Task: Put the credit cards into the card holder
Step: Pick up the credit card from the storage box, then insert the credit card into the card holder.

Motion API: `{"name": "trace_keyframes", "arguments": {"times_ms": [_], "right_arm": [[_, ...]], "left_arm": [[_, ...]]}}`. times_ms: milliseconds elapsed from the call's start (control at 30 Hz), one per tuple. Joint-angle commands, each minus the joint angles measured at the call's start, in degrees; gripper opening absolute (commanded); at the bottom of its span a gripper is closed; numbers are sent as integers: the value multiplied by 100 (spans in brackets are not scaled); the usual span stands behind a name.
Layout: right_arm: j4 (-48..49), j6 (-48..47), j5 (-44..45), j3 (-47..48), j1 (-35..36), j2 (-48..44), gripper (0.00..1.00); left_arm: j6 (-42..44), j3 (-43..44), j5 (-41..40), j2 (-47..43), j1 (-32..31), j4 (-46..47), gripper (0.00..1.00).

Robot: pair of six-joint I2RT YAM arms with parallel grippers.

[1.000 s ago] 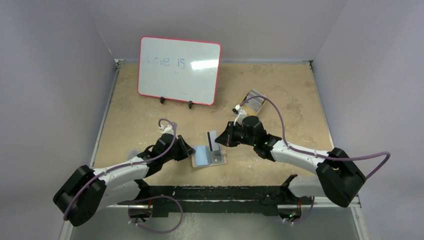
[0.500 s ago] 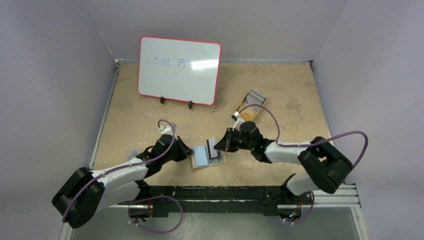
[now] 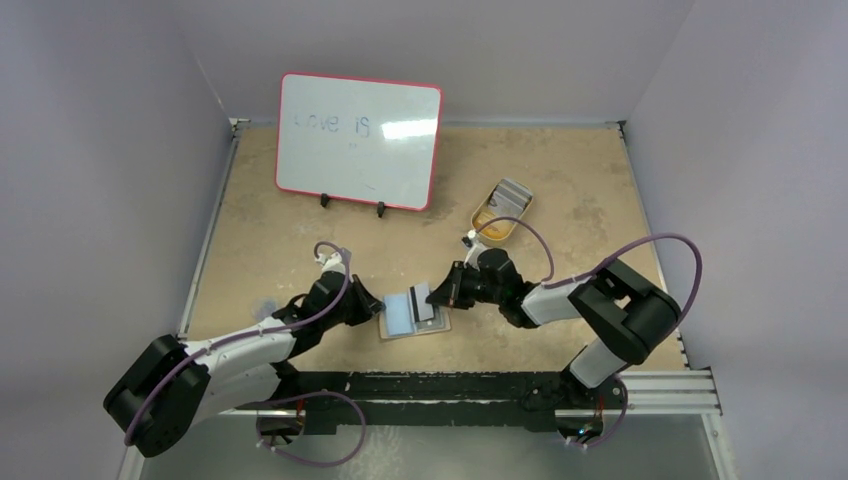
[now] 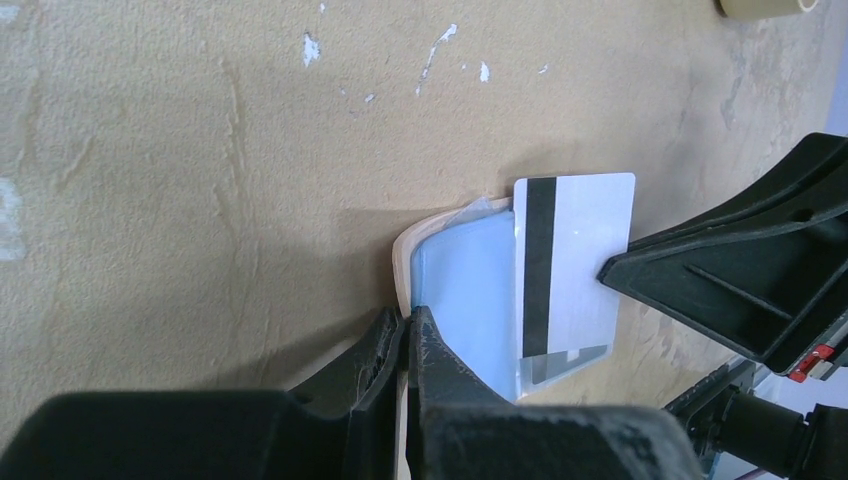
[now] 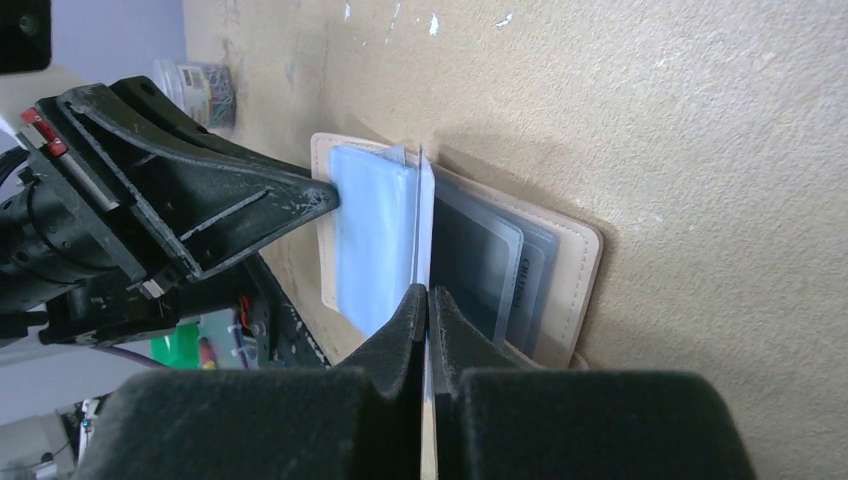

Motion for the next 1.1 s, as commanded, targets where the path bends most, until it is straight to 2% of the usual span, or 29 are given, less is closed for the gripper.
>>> {"name": "trace_keyframes", "arguments": {"times_ms": [0, 600, 1067], "right_arm": [[502, 143, -264, -96, 28, 102, 0], [1007, 665, -595, -432, 36, 337, 0], [2943, 1207, -843, -683, 36, 1241, 0]], "left_arm": [[83, -113, -137, 30, -8, 173, 0], [25, -135, -182, 96, -8, 273, 0], [4, -165, -107, 92, -8, 323, 0]]}}
